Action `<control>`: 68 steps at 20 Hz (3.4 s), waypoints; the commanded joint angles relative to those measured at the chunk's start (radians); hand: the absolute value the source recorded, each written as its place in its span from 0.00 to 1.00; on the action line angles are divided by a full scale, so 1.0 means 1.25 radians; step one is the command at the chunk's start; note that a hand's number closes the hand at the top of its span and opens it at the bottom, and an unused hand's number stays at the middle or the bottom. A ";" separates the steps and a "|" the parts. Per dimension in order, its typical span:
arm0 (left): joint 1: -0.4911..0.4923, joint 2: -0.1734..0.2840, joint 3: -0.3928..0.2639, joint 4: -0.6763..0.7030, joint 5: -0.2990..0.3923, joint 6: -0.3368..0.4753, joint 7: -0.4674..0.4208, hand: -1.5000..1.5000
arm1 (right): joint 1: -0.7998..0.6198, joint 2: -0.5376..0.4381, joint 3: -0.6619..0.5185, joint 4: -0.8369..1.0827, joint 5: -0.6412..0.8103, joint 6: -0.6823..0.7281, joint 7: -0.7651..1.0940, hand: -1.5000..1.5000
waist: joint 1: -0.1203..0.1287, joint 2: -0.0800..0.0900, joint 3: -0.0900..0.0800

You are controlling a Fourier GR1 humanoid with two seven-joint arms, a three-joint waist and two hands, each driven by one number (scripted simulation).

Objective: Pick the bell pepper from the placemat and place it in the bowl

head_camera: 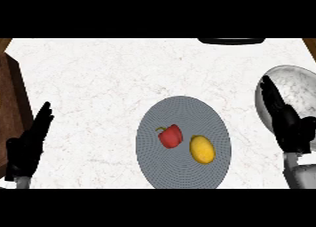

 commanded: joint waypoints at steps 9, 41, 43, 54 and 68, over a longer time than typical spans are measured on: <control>-0.127 -0.074 0.095 -0.108 0.182 -0.141 -0.024 0.50 | -0.146 0.063 0.194 0.044 0.358 -0.196 0.129 0.00 | 0.013 -0.025 -0.004; -0.098 -0.116 0.165 -0.040 0.174 -0.246 -0.071 0.50 | -0.642 0.284 0.313 0.251 0.316 0.605 0.905 0.00 | 0.004 -0.023 0.000; -0.110 -0.099 0.170 -0.085 0.171 -0.226 -0.012 0.50 | -0.605 0.277 0.315 0.219 0.324 0.602 0.906 0.00 | 0.003 -0.025 0.000; -0.125 -0.114 0.225 -0.025 0.162 -0.274 -0.027 0.50 | -0.457 0.224 0.374 0.059 0.465 0.557 0.845 0.00 | -0.003 -0.024 0.000; -0.065 -0.188 0.228 -0.154 0.087 -0.263 0.049 0.50 | -0.313 0.289 0.376 0.174 0.698 0.477 0.629 0.00 | 0.008 -0.023 0.001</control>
